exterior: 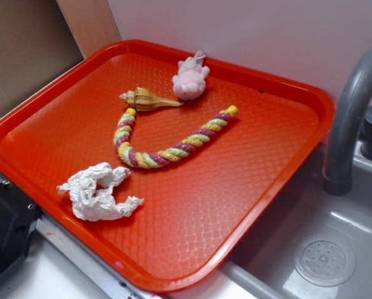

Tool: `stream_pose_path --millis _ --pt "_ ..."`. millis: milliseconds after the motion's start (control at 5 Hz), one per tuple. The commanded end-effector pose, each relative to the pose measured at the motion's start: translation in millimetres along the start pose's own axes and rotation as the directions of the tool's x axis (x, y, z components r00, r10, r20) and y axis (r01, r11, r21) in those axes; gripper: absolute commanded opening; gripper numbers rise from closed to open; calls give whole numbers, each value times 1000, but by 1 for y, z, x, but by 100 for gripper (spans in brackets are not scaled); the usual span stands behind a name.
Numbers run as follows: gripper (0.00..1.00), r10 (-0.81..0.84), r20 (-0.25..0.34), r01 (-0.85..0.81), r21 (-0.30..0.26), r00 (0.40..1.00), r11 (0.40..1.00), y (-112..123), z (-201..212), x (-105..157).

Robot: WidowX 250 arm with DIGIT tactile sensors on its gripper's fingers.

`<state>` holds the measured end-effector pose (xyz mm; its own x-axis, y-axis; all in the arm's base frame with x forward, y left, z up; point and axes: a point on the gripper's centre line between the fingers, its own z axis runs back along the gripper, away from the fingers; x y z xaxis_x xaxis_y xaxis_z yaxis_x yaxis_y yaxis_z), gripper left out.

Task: Grab the pink bunny.

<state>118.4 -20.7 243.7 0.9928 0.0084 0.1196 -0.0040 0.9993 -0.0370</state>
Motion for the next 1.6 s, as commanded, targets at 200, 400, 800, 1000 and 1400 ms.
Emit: stream_pose_path --millis 200,400,800,1000,1400 --pt "100 191 74 -192 0 979 981 0 -13 16" --pt "100 360 165 -364 -4 918 931 7 -30 40" --pt "100 466 340 -485 -35 817 874 17 -86 113" --pt "100 481 359 -503 -38 799 863 21 -116 142" --pt "100 506 304 -536 19 807 844 25 -186 187"
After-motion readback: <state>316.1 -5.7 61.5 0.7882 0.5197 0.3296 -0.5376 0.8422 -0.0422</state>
